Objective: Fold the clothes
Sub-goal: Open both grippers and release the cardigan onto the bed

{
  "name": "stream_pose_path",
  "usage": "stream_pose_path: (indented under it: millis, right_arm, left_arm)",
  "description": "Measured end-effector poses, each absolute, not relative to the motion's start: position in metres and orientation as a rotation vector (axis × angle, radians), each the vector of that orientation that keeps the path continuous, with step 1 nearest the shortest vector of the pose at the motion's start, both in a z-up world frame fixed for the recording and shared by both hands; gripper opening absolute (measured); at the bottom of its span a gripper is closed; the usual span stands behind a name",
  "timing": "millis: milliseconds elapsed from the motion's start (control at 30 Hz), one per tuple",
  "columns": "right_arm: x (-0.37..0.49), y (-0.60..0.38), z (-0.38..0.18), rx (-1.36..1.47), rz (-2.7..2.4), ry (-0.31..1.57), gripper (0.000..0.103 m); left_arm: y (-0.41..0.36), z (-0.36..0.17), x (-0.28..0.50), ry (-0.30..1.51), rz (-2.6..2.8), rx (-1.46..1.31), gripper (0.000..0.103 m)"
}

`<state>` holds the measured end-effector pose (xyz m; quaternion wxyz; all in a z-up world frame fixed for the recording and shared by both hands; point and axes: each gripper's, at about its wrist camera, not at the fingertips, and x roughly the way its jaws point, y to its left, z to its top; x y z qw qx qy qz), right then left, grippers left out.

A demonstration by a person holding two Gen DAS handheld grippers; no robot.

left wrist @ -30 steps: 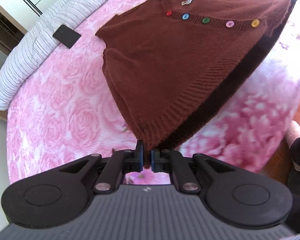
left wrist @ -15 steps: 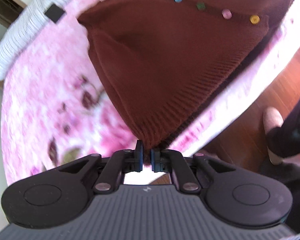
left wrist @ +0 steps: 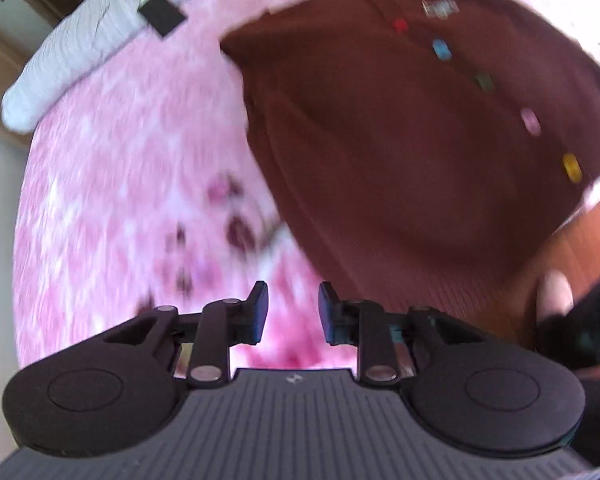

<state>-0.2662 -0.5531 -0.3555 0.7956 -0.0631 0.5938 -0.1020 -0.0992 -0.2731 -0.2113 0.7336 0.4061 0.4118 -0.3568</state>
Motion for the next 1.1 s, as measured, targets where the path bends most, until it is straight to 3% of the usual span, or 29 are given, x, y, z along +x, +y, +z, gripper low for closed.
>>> stream_pose_path:
  millis: [67,100,167,200,400,633,667,700,733,767,833,900,967,1000,1100]
  right_arm:
    - [-0.231,-0.565,-0.363,-0.093,-0.260,1.265,0.004]
    - [-0.212,-0.572,-0.369,-0.060,-0.283,1.263,0.011]
    - [-0.176,-0.591,-0.378,0.020,-0.341,1.226,0.065]
    - [-0.160,-0.601,-0.381,0.055,-0.362,1.198,0.066]
    - [-0.060,-0.669,-0.401,0.167,-0.333,1.021,0.066]
    - [0.025,-0.751,-0.452,0.181,-0.248,0.946,0.066]
    - [0.029,-0.757,-0.461,0.197,-0.217,0.977,0.051]
    - [0.034,-0.759,-0.469,0.184,-0.196,1.023,0.029]
    - [0.034,-0.756,-0.469,0.154,-0.187,1.034,0.016]
    - [0.033,-0.751,-0.469,0.123,-0.178,1.043,0.009]
    - [0.029,-0.746,-0.454,0.064,-0.192,1.010,0.009]
    - [0.023,-0.745,-0.436,-0.007,-0.234,0.941,0.000]
    - [0.022,-0.756,-0.425,-0.015,-0.277,0.890,0.000]
    - [0.025,-0.762,-0.426,-0.013,-0.296,0.882,0.000]
    - [0.024,-0.780,-0.439,0.032,-0.357,0.870,0.000]
  left_arm:
    - [-0.298,-0.222,-0.065,0.879,-0.831,0.864,0.026]
    - [-0.313,-0.228,-0.045,0.865,-0.863,0.846,0.026]
    - [-0.341,-0.239,-0.010,0.821,-0.921,0.820,0.028]
    - [-0.357,-0.244,0.008,0.791,-0.947,0.809,0.030]
    - [-0.446,-0.275,0.108,0.691,-1.038,0.758,0.034]
    - [-0.487,-0.315,0.177,0.832,-1.135,0.762,0.030]
    - [-0.486,-0.316,0.180,0.848,-1.155,0.748,0.027]
    - [-0.485,-0.316,0.182,0.858,-1.171,0.737,0.015]
    - [-0.484,-0.313,0.179,0.841,-1.178,0.747,0.009]
    - [-0.484,-0.310,0.175,0.811,-1.181,0.765,0.009]
    - [-0.487,-0.301,0.167,0.708,-1.184,0.802,0.008]
    - [-0.494,-0.292,0.169,0.644,-1.178,0.796,0.008]
    - [-0.505,-0.292,0.174,0.615,-1.159,0.807,0.007]
    - [-0.511,-0.293,0.177,0.603,-1.148,0.814,0.000]
    - [-0.520,-0.306,0.183,0.610,-1.086,0.864,0.000]
